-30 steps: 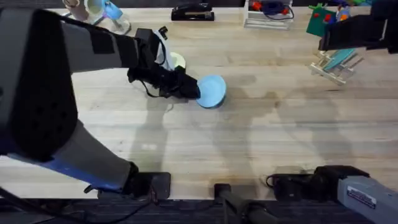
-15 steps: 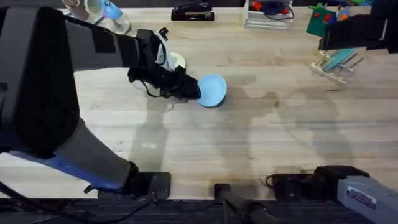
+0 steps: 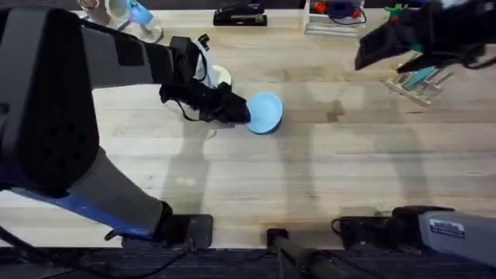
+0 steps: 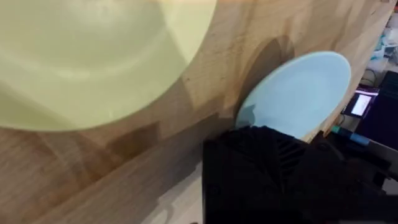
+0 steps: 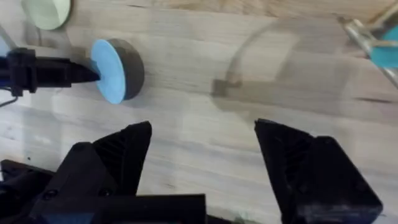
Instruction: Pick up the plates from the table one by one and place each into a slot on the dish rack.
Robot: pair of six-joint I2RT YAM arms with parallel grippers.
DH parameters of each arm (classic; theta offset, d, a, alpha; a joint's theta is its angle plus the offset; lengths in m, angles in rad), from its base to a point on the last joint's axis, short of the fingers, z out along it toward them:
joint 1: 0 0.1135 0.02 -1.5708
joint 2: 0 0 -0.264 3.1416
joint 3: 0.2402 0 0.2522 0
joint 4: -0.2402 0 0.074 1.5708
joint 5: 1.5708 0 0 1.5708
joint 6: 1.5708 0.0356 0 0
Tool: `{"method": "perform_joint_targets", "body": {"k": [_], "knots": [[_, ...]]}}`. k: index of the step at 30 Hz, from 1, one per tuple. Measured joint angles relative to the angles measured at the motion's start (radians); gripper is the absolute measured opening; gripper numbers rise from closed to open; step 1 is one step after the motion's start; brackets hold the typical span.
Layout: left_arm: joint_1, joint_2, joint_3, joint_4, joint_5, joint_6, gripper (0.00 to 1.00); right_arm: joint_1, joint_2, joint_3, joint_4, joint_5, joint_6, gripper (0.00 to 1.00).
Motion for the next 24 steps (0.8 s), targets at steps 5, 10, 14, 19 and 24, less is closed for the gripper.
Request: {"method": "perform_joint_targets", "body": {"k": [5, 10, 14, 19, 24], "knots": [[0.0, 0.0, 0.0, 0.001, 0.0, 0.0, 0.041, 0.012, 0.065, -0.016, 0.115, -0.066, 0.005, 0.995], [0.0, 0.0, 0.0, 0.001, 0.0, 0.0, 0.041, 0.053, 0.094, -0.093, 0.207, -0.113, 0.018, 0.995], [0.0, 0.0, 0.0, 0.001, 0.0, 0.0, 0.041, 0.102, 0.11, -0.176, 0.283, -0.149, 0.025, 0.994], [0.0, 0.0, 0.0, 0.001, 0.0, 0.0, 0.041, 0.172, 0.133, -0.248, 0.38, -0.169, 0.044, 0.994], [0.0, 0.0, 0.0, 0.001, 0.0, 0.0, 0.041, 0.238, 0.189, -0.272, 0.455, -0.178, 0.091, 0.994]]}}
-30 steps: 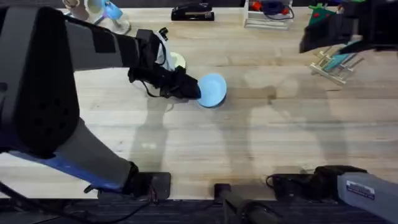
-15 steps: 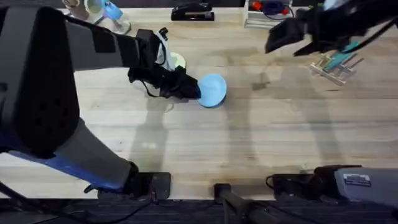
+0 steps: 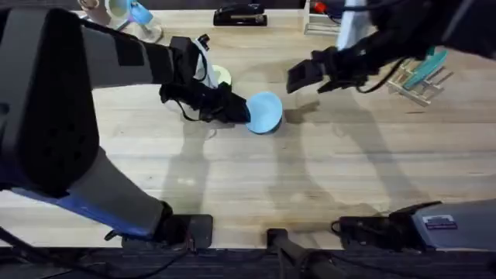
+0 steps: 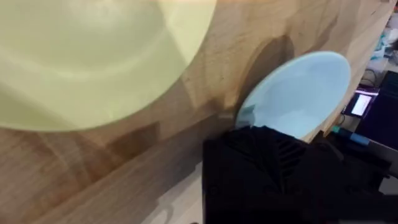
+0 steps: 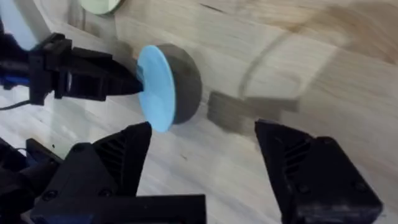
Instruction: Pick up the plates from the table one by one and place each into a slot on the dish rack.
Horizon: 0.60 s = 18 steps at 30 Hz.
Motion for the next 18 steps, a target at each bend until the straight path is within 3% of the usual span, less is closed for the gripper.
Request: {"method": "perform_joint_targets", "body": {"k": [12, 18], "knots": [[0.0, 0.0, 0.0, 0.0, 0.0, 0.0, 0.042, 0.16, 0.182, -0.002, 0.165, -0.007, 0.146, 0.993], [0.0, 0.0, 0.0, 0.0, 0.0, 0.0, 0.041, 0.185, 0.231, -0.003, 0.186, -0.009, 0.234, 0.995]]}}
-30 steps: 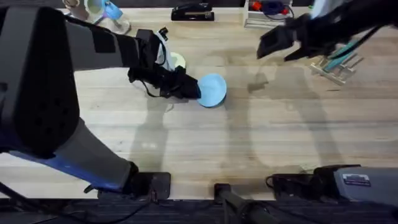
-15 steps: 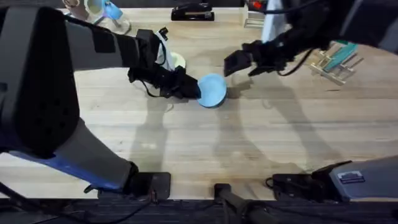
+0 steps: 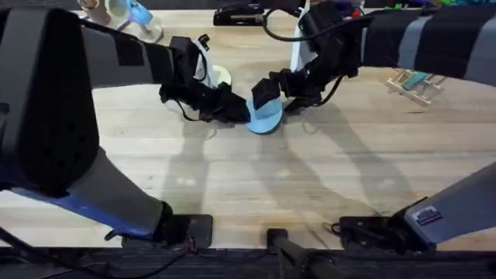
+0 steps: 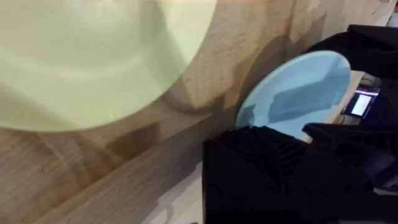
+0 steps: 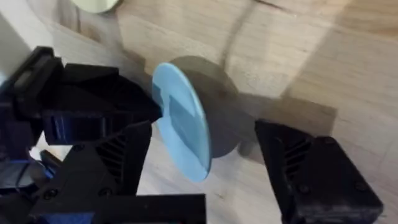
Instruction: Pick up the plates from the table one by one and place each into a slot on the dish rack.
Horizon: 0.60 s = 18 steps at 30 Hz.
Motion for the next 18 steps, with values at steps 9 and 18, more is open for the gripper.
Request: {"method": "perform_joint_targets", "body": {"k": [9, 18], "knots": [[0.0, 0.0, 0.0, 0.0, 0.0, 0.0, 0.041, 0.0, 0.0, 0.0, 0.01, 0.0, 0.05, 0.995], [0.0, 0.0, 0.0, 0.0, 0.0, 0.0, 0.041, 0.0, 0.0, 0.0, 0.014, 0.0, 0.054, 0.995]]}}
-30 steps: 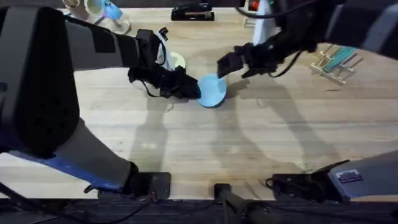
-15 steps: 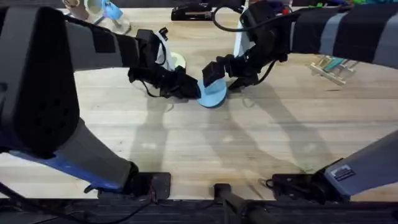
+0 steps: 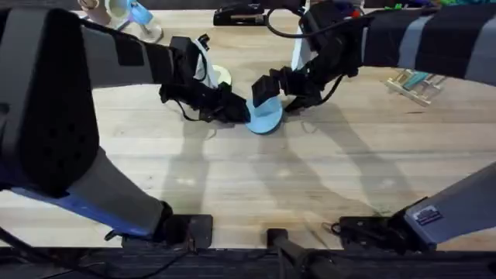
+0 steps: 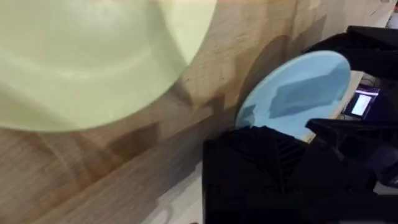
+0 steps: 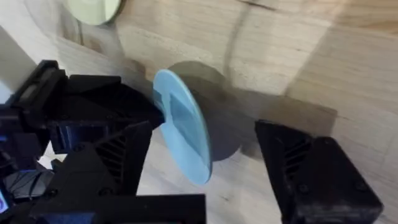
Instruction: Pick up the plates from the table one by one and place each into a slot on the dish rack.
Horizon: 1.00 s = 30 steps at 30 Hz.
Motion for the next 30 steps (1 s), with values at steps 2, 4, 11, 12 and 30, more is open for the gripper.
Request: {"method": "perform_joint_targets", "body": {"k": [2, 4, 11, 12, 30], "knots": [[0.0, 0.0, 0.0, 0.0, 0.0, 0.0, 0.041, 0.0, 0.0, 0.0, 0.0, 0.0, 0.0, 0.995], [0.0, 0.0, 0.0, 0.0, 0.0, 0.0, 0.041, 0.0, 0.0, 0.0, 0.0, 0.0, 0.0, 0.994], [0.0, 0.0, 0.0, 0.0, 0.0, 0.0, 0.041, 0.0, 0.0, 0.0, 0.002, 0.0, 0.003, 0.742], [0.0, 0.0, 0.0, 0.0, 0.0, 0.0, 0.041, 0.0, 0.0, 0.0, 0.002, 0.0, 0.005, 0.658], [0.003, 0.001, 0.025, -0.052, -0.018, 0.006, 0.041, -0.008, -0.013, 0.0, 0.004, -0.054, 0.007, 0.036]]}}
